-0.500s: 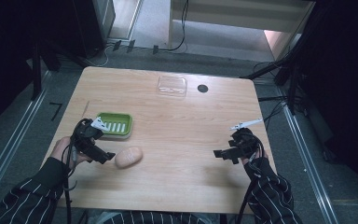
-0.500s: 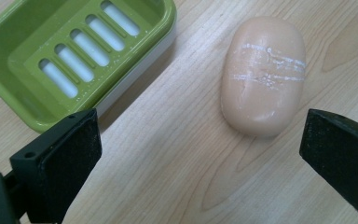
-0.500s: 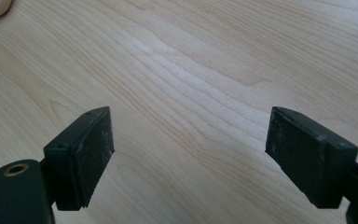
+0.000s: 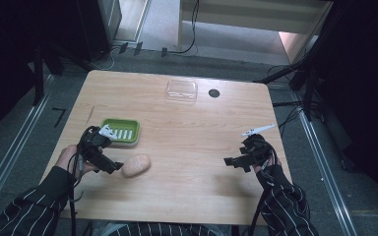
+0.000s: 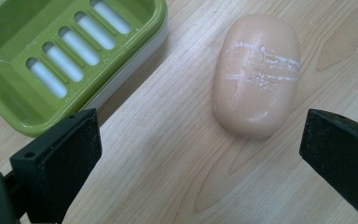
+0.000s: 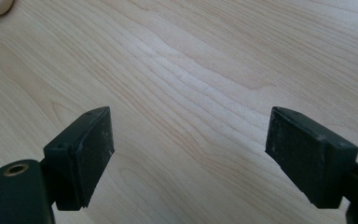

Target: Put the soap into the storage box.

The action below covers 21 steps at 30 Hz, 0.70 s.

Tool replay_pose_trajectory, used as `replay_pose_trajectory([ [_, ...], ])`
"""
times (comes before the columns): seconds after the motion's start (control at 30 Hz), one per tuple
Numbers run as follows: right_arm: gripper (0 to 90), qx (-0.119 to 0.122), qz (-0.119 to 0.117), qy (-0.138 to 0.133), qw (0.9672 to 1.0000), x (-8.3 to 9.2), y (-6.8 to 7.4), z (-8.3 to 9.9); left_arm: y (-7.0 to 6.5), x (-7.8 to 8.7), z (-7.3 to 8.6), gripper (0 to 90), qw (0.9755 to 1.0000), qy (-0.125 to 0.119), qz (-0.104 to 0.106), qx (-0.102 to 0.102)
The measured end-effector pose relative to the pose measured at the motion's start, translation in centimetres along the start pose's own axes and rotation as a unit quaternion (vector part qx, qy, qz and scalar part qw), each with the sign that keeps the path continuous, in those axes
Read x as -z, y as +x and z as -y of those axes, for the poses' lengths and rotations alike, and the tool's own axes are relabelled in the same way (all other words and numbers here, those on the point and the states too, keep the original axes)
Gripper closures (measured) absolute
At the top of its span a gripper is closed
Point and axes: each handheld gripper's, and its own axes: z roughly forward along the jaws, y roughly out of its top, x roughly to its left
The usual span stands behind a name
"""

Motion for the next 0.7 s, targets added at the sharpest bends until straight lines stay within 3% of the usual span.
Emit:
replay_pose_trajectory([
  [0.7,16.0,-0.002,0.000,0.001,1.0000,0.1,0.0,0.1,-1.1,-0.9,-1.1,0.0,0.9998,0.007,0.012,-0.015],
])
